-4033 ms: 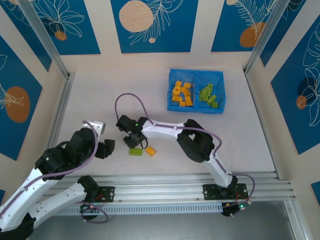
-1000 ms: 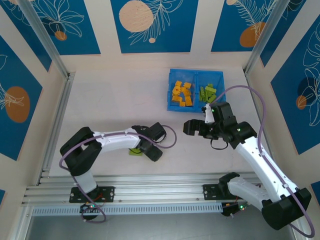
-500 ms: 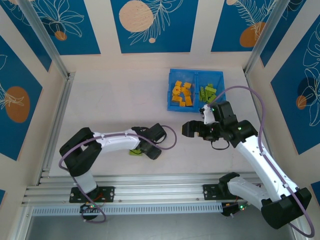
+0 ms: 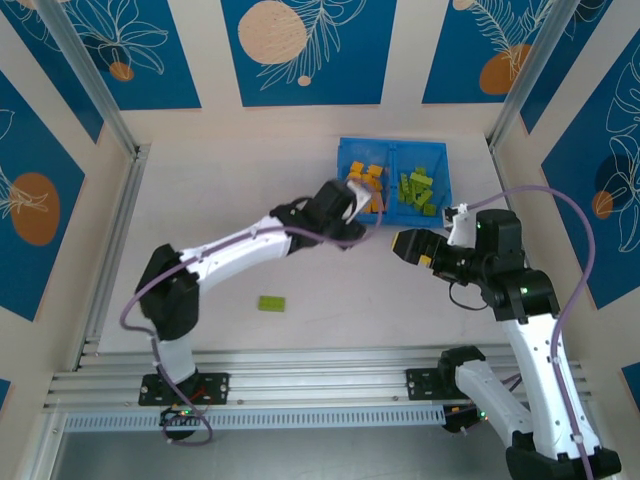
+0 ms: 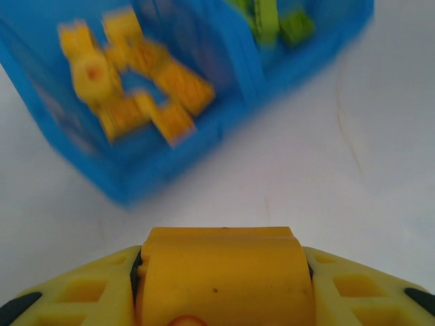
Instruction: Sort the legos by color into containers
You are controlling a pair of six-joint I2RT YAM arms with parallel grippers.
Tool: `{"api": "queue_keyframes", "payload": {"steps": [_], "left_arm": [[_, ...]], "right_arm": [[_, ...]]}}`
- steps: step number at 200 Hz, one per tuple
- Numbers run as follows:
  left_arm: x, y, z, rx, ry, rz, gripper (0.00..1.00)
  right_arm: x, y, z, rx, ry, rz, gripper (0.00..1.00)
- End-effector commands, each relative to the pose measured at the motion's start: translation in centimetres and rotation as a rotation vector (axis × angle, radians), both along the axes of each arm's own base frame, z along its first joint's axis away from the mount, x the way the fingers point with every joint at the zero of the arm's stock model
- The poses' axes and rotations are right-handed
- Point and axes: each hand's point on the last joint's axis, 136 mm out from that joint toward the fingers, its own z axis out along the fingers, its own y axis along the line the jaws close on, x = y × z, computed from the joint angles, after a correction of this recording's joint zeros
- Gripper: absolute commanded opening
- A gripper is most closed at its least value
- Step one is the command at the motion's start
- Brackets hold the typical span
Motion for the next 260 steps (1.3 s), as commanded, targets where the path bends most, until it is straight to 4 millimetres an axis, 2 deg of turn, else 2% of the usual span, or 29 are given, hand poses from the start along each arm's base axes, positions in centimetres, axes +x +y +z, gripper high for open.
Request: {"api": "queue_keyframes", "payload": {"steps": [1,11,27,59,82,96,109,128,166,192,202,213,218,239,260], "left_arm": [[6.0,-0.8,-0.2,0.001,-0.034,0.027,0.30],[8.3,-1.7,0.3,-0.031,-0.041,0.040,0.29],[11.6,-3.4,-0.1,-0.070,-0.047,0.053,0.29],[15.3,-6.1,-1.1,-0.112,-0.087,0.060,0.29],[16.1,-7.0,-1.8,-0.142,-0.092,0.063,0.31],[16.1,-7.2,-1.7,-0.157,-0.090,0.060,0.40],[15.8,-7.3,-0.9,-0.169,-0.091,0.055,0.51],[15.4,-7.0,1.2,-0.184,-0.104,0.050,0.60],[13.5,-6.2,6.6,-0.235,-0.124,0.037,0.68],[10.3,-4.8,10.5,-0.272,-0.134,0.008,0.67],[8.7,-3.8,11.3,-0.282,-0.144,-0.001,0.67],[6.7,-2.1,12.5,-0.311,-0.162,0.001,0.67],[5.8,-1.1,12.5,-0.315,-0.162,0.006,0.67],[1.6,3.9,13.7,-0.313,-0.183,0.047,0.67],[-2.7,10.2,12.3,-0.239,-0.160,0.136,0.67]], "right_arm": [[-0.5,0.1,0.5,0.046,0.016,-0.016,0.96],[-0.8,0.3,0.5,0.062,0.015,-0.011,0.96],[-1.2,0.3,0.3,0.073,0.014,-0.010,0.96],[-1.7,0.1,0.1,0.072,0.016,-0.012,0.96],[-1.9,0.2,0.4,0.080,0.011,-0.006,0.96],[-2.0,0.3,0.4,0.083,0.010,-0.003,0.96],[-1.9,0.3,0.6,0.086,0.006,-0.003,0.96],[-1.8,0.4,0.8,0.093,0.000,-0.002,0.96],[-1.4,0.4,1.0,0.098,-0.005,-0.003,0.96],[-1.5,0.5,1.1,0.099,-0.010,0.005,0.96],[-1.6,0.7,1.1,0.094,-0.020,0.019,0.96],[-1.7,0.9,1.1,0.081,-0.036,0.043,0.94],[-1.7,1.1,1.0,0.073,-0.040,0.054,0.94],[-1.7,2.3,0.5,0.031,-0.069,0.123,0.92],[-1.6,5.3,-0.4,-0.042,-0.112,0.257,0.91]]}}
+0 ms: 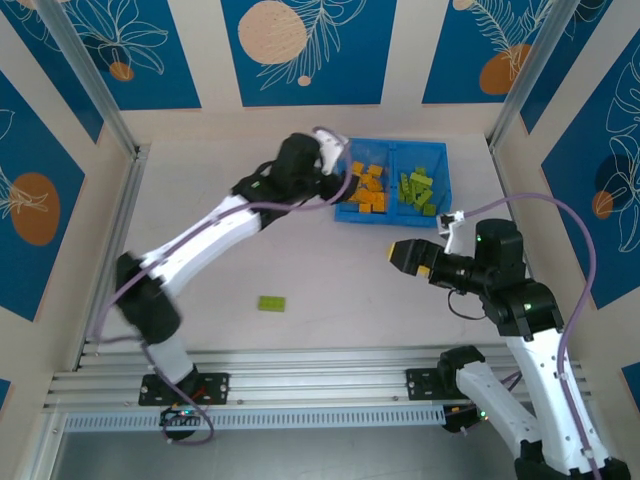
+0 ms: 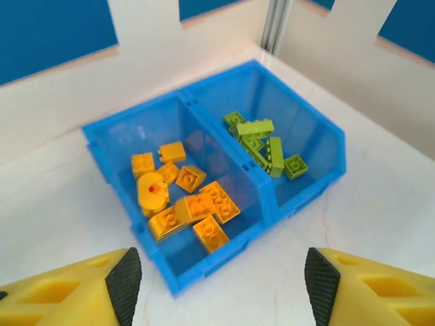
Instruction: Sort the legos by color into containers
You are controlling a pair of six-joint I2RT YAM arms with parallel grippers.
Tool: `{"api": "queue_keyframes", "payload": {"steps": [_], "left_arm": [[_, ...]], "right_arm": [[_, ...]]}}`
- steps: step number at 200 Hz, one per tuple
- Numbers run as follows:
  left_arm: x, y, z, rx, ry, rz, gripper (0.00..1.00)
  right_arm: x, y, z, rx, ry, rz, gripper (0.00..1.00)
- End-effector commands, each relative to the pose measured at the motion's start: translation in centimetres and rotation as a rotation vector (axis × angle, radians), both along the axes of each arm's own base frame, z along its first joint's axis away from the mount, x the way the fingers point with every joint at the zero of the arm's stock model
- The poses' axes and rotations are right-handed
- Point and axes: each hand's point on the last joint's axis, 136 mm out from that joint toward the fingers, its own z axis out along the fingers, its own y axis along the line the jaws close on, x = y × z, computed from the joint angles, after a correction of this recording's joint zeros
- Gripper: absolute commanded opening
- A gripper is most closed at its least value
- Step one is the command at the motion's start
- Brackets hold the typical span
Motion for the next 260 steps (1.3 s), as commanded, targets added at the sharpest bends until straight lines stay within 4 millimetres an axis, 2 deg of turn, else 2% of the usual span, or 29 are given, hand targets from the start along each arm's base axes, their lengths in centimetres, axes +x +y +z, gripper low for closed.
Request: {"api": "queue_keyframes", "payload": {"steps": [1,21,47,73,101,121,137,159,176,188,211,234,260], "left_arm": [[-3.4,5.3,0.0,0.015,-0.001,0.097,0.67],[-7.2,11.2,-2.1,0.082,0.051,0.201,0.67],[-11.7,17.9,-5.1,0.147,0.130,0.329,0.69],[-14.9,20.9,-8.8,0.118,0.227,0.389,0.76],[-17.3,23.0,-12.3,0.037,0.370,0.509,0.84],[-18.2,24.2,-15.1,-0.027,0.453,0.620,0.87],[-18.7,24.7,-16.7,-0.060,0.496,0.675,0.89],[-19.0,25.7,-17.9,-0.073,0.520,0.745,0.90],[-19.3,25.6,-18.6,-0.063,0.535,0.736,0.91],[-19.4,25.3,-18.9,-0.050,0.542,0.715,0.92],[-19.6,25.4,-19.5,-0.024,0.552,0.713,0.93],[-19.6,25.6,-19.4,-0.022,0.546,0.716,0.94],[-19.5,24.3,-18.9,-0.008,0.521,0.606,0.97]], "right_arm": [[0.4,2.7,-1.0,-0.082,-0.070,0.125,0.91],[0.4,7.1,-2.7,-0.207,-0.152,0.291,0.91],[0.1,13.9,-6.3,-0.368,-0.270,0.539,0.92],[0.4,19.2,-10.6,-0.471,-0.328,0.710,0.92],[2.1,22.6,-15.5,-0.561,-0.334,0.803,0.92],[2.8,24.3,-18.4,-0.619,-0.303,0.870,0.90],[2.5,25.6,-20.2,-0.629,-0.293,0.924,0.90],[1.6,26.6,-22.1,-0.603,-0.264,0.980,0.89],[1.1,26.8,-23.8,-0.610,-0.232,1.004,0.87],[1.2,26.7,-25.2,-0.639,-0.216,0.999,0.82],[2.2,26.0,-27.3,-0.742,-0.220,0.950,0.63],[3.4,25.2,-27.6,-0.809,-0.247,0.874,0.46],[3.8,24.9,-25.9,-0.760,-0.280,0.825,0.38]]}}
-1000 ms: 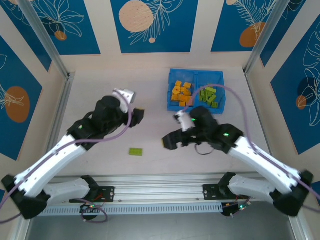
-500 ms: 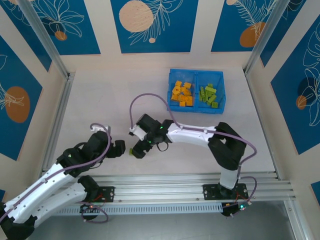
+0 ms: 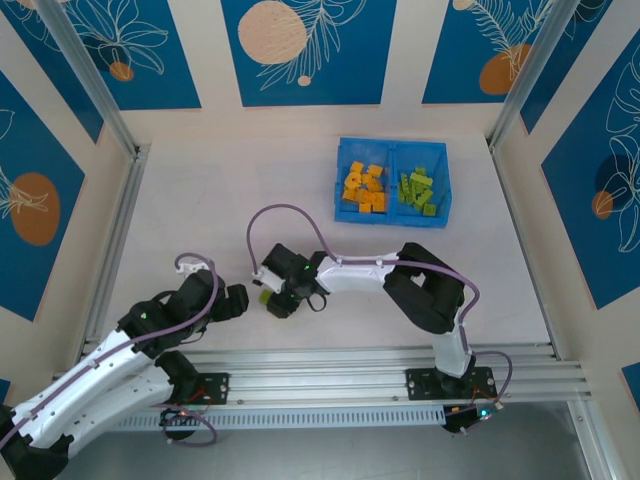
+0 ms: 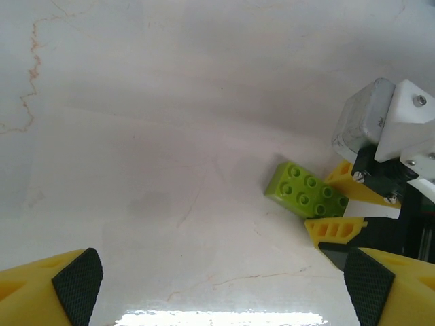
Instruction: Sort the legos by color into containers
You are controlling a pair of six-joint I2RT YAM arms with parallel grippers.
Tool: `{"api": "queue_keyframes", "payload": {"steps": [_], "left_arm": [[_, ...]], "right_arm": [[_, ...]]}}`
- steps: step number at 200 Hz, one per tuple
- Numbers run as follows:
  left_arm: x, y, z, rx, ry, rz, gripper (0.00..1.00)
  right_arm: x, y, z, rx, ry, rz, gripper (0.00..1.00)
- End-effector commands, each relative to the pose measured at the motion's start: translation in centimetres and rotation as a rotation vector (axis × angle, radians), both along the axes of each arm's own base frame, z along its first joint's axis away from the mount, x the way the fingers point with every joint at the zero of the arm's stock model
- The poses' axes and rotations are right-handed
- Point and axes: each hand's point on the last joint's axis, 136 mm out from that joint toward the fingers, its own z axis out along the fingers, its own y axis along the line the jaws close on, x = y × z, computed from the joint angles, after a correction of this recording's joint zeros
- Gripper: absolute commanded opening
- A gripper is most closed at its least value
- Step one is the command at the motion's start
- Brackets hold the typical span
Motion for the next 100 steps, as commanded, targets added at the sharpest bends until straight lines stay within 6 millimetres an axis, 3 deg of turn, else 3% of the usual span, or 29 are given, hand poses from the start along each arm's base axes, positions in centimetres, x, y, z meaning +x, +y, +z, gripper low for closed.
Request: {"api": "queue_keyframes", "payload": {"steps": [1,54,76,100], "left_arm": [[-0.2,-0.9,0.1,-0.003,-0.011,-0.088,0.97],[-0.3,-6.4,2.1,-0.141,-0.073,-0.377,0.98],[0.0,-9.1,3.3,-0.215,-0.115,-0.484,0.99],[0.1,-12.0,5.2,-0.310,-0.188,-0.593,1.00]], "right_arm": [[1.0,-0.3,1.3,0.047,-0.060,-0.047,0.38],[3.3,-2.9,7.4,0.278,0.000,-0.236,0.31],[4.6,-5.6,10.9,0.393,0.002,-0.354,0.31],[6.7,-10.3,15.0,0.515,-0.009,-0.548,0.31]]}}
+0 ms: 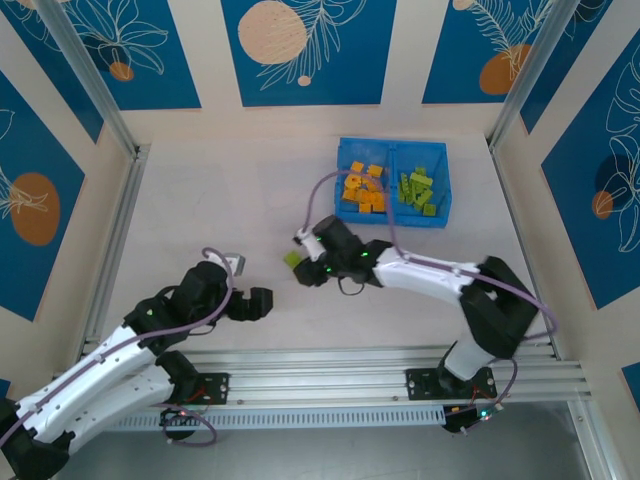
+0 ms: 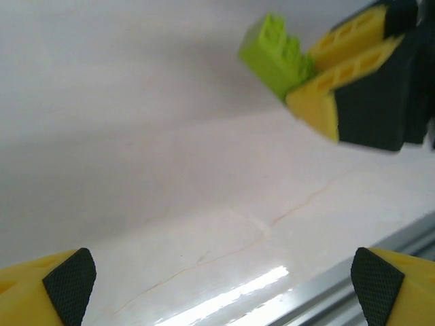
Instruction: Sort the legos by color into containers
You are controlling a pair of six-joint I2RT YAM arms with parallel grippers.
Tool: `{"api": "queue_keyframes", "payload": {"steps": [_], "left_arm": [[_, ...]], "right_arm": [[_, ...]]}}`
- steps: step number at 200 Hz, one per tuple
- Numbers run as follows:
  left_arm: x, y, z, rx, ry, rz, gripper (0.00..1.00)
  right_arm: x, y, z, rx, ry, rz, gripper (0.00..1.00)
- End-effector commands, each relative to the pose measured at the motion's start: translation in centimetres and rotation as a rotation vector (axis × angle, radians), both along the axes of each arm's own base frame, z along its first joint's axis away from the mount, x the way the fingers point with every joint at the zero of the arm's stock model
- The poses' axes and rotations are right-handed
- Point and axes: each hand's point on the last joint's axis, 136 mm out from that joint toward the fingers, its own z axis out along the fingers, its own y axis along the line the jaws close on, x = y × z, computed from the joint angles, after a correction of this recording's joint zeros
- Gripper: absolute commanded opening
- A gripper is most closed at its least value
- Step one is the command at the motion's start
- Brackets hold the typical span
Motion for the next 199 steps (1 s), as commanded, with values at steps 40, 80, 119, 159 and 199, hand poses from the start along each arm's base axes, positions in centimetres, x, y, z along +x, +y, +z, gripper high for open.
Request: {"api": "queue_keyframes", "payload": {"steps": [40,80,119,159,199], "left_arm": [[-0.2,-7.8,5.0,-0.200,-0.189,-0.332,1.00],[-0.3,-10.1,6.2,-0.182,-0.265,-0.392,1.00],[-0.3,-9.3,5.3,-0.114,-0.273,-0.359,1.00],[0.8,-4.3,3.0,0.051,-0.220,-0.144,1.00],[1.9,2.1,2.4,0.055,-0.282,0.178,1.00]], "right_arm": [[6.1,-15.3,9.8,0.352,-0.057,-0.601,0.31],[11.9,-26.8,8.6,0.289,-0.043,-0.954,0.31],[18.9,-29.2,5.2,0.188,0.035,-1.026,0.31],[25.3,-30.3,0.9,0.101,0.129,-1.109,0.33],[26.9,-29.9,0.3,0.081,0.166,-1.110,0.56]]}}
